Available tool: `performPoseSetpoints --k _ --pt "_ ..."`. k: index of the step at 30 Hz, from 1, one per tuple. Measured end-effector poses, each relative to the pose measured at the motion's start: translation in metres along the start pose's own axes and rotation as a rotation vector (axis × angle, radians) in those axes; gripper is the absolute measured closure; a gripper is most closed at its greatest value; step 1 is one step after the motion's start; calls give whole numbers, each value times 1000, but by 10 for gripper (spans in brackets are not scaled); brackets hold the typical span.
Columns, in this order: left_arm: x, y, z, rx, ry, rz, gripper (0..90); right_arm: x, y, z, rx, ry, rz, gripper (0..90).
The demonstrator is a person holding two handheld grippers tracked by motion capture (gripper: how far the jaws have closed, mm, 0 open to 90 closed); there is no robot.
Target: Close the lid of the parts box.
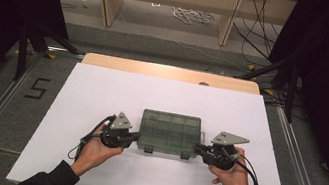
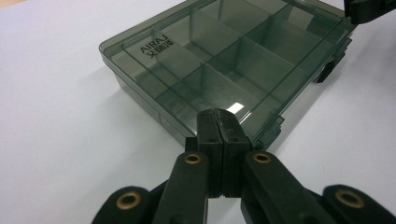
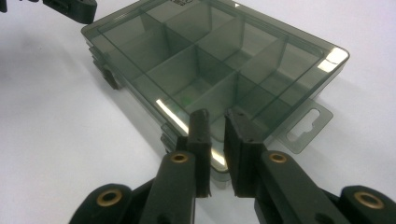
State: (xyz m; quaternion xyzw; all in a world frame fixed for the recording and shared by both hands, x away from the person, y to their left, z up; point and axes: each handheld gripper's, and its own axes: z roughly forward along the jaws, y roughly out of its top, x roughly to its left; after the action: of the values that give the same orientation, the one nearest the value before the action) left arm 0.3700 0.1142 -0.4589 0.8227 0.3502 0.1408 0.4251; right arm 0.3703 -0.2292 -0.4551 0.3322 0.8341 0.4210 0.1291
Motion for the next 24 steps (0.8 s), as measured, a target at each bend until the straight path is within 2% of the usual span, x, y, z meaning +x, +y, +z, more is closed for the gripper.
performPoseSetpoints --k 3,6,8,9,12,14,15,16,17,18,20,21,23,24 --pt "1 0 -1 1 4 11 865 -1 0 0 -11 -8 16 754" --pt "-1 0 0 -2 6 -3 843 -2 0 -1 -26 -15 22 706" --pt "1 1 -1 3 -4 26 820 -2 0 -2 -48 -23 32 667" --pt "-2 0 0 -15 4 -9 812 -2 0 -3 -51 -23 37 649" --pt "-1 1 -2 -11 3 -3 786 -2 1 -5 -62 -34 43 594" --pt "-2 2 -3 -25 17 1 777 -1 2 -6 -83 -31 59 564" --pt "-1 2 -3 -29 12 13 772 -2 2 -6 -90 -31 49 560" --pt "-2 2 -3 -39 7 7 764 -2 2 -6 -95 -35 49 549" --pt "-2 3 -4 -45 15 16 756 -2 2 -7 -102 -41 47 541" --pt "-2 3 -4 -48 14 5 753 -2 3 -6 -127 -40 56 530" --pt "-3 4 -5 -57 18 -1 743 -2 3 -9 -113 -61 57 503" --pt "-3 4 -5 -62 16 0 736 -2 3 -8 -147 -51 66 497" --pt "-2 5 -5 -69 1 -1 694 -2 4 -9 -151 -54 66 465" --pt "-2 5 -5 -77 8 6 684 -1 4 -9 -156 -47 75 456"
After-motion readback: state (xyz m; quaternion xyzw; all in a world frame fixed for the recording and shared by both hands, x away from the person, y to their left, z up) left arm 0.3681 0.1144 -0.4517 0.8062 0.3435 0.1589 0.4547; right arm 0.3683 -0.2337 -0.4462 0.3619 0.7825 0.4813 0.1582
